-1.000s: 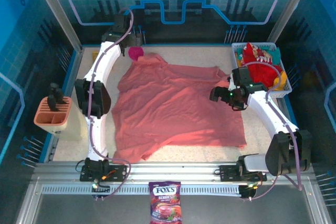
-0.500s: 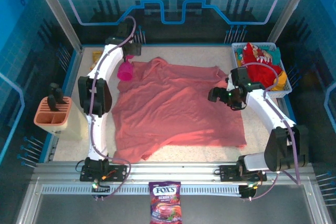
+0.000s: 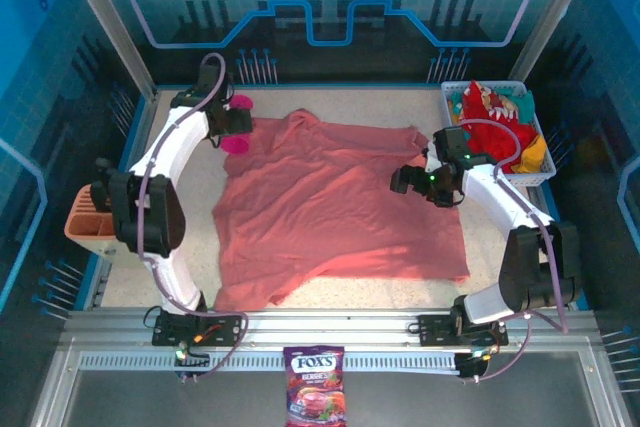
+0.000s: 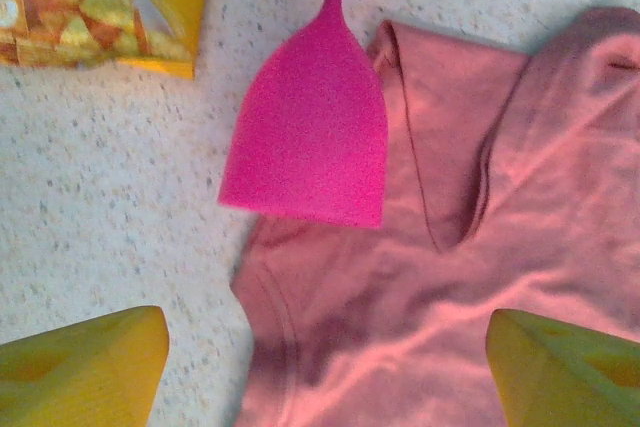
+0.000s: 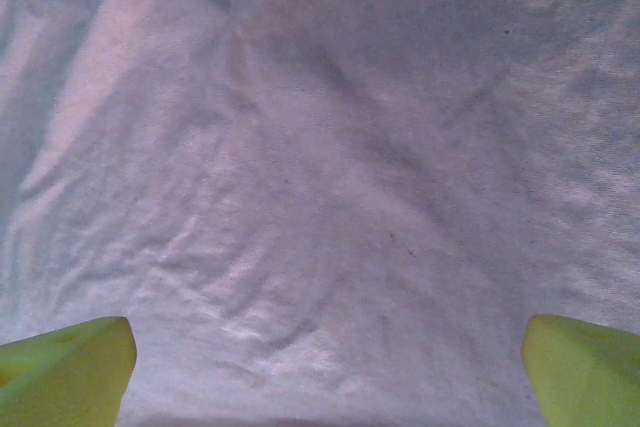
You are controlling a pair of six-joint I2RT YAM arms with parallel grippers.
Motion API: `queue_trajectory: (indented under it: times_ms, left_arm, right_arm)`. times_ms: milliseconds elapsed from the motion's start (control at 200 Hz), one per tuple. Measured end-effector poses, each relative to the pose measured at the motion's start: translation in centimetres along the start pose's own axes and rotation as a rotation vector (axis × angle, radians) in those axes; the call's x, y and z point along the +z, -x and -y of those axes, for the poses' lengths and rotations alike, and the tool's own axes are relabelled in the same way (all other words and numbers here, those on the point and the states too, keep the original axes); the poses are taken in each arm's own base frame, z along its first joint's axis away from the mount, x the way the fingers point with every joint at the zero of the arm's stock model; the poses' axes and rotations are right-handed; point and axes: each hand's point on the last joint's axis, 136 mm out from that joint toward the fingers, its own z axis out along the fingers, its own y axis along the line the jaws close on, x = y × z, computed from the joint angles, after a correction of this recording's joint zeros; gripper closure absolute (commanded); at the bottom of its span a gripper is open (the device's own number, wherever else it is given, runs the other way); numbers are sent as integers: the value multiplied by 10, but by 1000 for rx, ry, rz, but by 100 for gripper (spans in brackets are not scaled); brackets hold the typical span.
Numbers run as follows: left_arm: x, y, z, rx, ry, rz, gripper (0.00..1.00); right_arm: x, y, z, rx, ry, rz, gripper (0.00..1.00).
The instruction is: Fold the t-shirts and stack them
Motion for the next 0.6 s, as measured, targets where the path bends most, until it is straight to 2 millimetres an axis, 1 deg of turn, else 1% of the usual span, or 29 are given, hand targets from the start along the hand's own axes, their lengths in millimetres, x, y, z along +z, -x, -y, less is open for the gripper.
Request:
queue_trajectory:
  times_ms: [35,95,150,205,250,515,600]
  left_arm:
    - [-2,-5,-1,-5,0,-8,22]
    - [1,-11,-3,-20,6,-23,24]
    - [8,-16,-5,-28,13,-39,28]
    - [16,-22,-8,-27,25,-56,34]
    - [23,-27,-11,-24,37,-72,35]
    - [57,-40,-25,21,126,-120,36]
    - [68,-38,-28,26,152,-131,36]
  right_arm:
    - [0,0,-1,-1,4,0,0]
    - [0,0,-2,-2,11,1,0]
    - [1,1,-4,-3,19,0,0]
    - [2,0,-5,-2,26,-5,0]
    - [3,0,-5,-2,31,-8,0]
    - [2,1,-7,-4,37,-5,0]
    - [2,1,-7,-5,41,-5,0]
